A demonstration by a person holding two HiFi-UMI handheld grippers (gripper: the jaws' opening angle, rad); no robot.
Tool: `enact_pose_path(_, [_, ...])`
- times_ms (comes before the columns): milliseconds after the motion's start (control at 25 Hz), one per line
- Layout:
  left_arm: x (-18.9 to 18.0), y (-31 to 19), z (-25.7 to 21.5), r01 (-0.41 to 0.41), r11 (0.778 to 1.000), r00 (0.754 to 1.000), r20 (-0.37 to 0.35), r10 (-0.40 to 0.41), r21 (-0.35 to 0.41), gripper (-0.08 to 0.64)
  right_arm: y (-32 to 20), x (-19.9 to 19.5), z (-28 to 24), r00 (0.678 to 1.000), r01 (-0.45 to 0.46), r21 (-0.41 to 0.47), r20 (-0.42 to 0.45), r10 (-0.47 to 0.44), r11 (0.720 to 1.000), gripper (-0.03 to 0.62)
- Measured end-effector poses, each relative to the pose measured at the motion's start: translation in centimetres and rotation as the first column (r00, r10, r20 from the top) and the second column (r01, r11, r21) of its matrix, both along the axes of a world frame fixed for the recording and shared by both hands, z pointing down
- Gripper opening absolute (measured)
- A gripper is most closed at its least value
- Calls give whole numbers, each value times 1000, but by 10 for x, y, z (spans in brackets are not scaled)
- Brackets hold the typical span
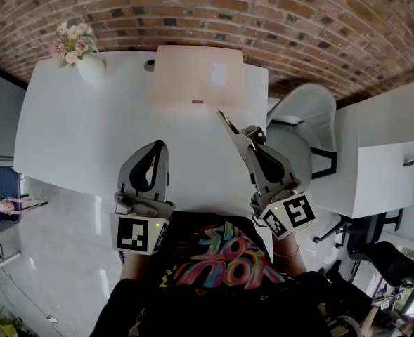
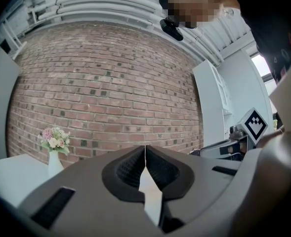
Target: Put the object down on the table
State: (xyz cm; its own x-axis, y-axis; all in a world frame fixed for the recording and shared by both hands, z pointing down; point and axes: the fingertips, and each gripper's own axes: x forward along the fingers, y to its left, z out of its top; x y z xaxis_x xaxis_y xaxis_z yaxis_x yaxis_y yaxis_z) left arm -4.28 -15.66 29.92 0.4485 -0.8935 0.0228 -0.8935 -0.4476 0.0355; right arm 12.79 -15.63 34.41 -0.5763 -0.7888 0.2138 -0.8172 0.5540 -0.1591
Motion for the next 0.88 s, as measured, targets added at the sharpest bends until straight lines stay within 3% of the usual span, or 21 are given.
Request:
enact_pose_path(400, [0, 0, 24, -11, 998, 1000, -18, 10, -62, 25, -4, -10, 35, 999, 45, -100, 17, -43, 994, 29])
enact_pose_path(760, [-2, 3, 52, -33, 993, 999, 10, 35, -115, 25, -4, -25, 87, 996, 92, -218, 10, -92, 972, 29])
enact_pose_path(880, [-1, 0, 58, -22, 990, 1000, -19, 20, -141, 25, -6, -28, 106, 995, 100, -258, 15, -99, 961, 29])
